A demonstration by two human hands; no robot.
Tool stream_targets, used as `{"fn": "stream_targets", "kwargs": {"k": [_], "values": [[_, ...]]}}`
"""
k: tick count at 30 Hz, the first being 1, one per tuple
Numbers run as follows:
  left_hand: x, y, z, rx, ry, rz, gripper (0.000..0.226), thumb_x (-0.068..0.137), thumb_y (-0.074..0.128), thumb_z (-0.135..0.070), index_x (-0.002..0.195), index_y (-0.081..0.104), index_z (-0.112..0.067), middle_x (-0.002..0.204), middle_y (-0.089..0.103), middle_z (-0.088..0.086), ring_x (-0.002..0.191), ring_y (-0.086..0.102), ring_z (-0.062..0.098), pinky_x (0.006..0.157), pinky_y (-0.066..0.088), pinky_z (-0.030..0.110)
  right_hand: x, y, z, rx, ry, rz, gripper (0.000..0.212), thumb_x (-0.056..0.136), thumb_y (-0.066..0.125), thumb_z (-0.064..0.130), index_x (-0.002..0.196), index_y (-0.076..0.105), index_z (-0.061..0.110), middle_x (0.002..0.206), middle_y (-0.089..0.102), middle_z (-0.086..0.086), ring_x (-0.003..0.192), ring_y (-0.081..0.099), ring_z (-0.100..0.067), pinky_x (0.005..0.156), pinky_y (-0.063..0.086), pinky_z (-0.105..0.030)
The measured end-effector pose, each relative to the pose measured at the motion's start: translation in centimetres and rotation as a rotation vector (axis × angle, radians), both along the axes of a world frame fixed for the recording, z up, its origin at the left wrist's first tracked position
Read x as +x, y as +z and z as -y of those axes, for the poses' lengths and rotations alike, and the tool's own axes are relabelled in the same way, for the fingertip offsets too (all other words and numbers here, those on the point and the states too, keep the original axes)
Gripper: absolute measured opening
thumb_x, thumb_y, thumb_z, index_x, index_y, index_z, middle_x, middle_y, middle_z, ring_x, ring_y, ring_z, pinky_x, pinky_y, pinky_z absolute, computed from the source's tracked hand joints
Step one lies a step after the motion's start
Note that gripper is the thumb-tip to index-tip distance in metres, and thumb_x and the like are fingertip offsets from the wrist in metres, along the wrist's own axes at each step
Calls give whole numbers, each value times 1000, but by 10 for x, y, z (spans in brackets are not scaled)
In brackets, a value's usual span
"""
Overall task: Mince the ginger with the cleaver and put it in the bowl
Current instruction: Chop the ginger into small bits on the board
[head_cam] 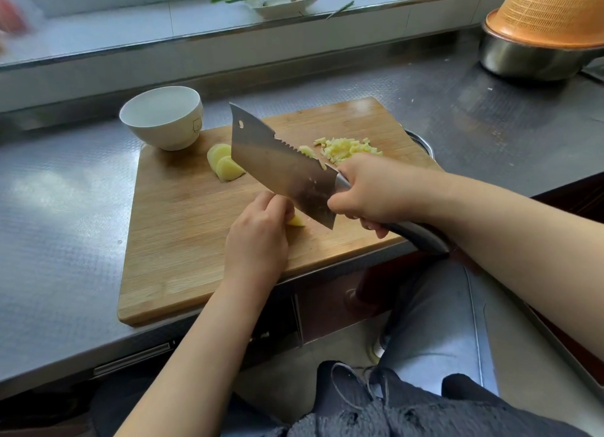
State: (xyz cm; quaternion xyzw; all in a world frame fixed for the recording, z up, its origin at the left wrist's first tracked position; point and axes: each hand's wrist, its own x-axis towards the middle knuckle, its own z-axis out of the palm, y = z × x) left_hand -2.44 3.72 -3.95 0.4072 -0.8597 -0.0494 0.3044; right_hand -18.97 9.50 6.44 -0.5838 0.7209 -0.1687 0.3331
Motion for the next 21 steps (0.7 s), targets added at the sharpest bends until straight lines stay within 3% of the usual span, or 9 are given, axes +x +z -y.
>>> {"fn": "stream_targets", "kwargs": {"k": [8,15,21], "values": [[0,3,-2,-13,45,5,8,86,63,-4,83,62,-12,84,62,4,65,44,18,54,25,26,6,5,4,37,45,-45,9,93,54,11,86,54,6,65,56,-8,37,50,-10,41,46,-24],[0,3,0,-22,44,17,8,85,63,-4,83,62,-11,83,62,5,67,54,26,54,26,27,9,3,8,78,45,-49,12,93,52,9,92,57,-1,66,56,-11,41,53,-15,43,51,-27],[1,-1,2,-21,6,0,7,84,61,-4,83,64,-11,83,62,6,68,56,30,50,39,33,13,-2,14,139,39,-53,15,92,50,7,94,59,-4,70,58,-17,49,56,-24,47,56,-31]]}}
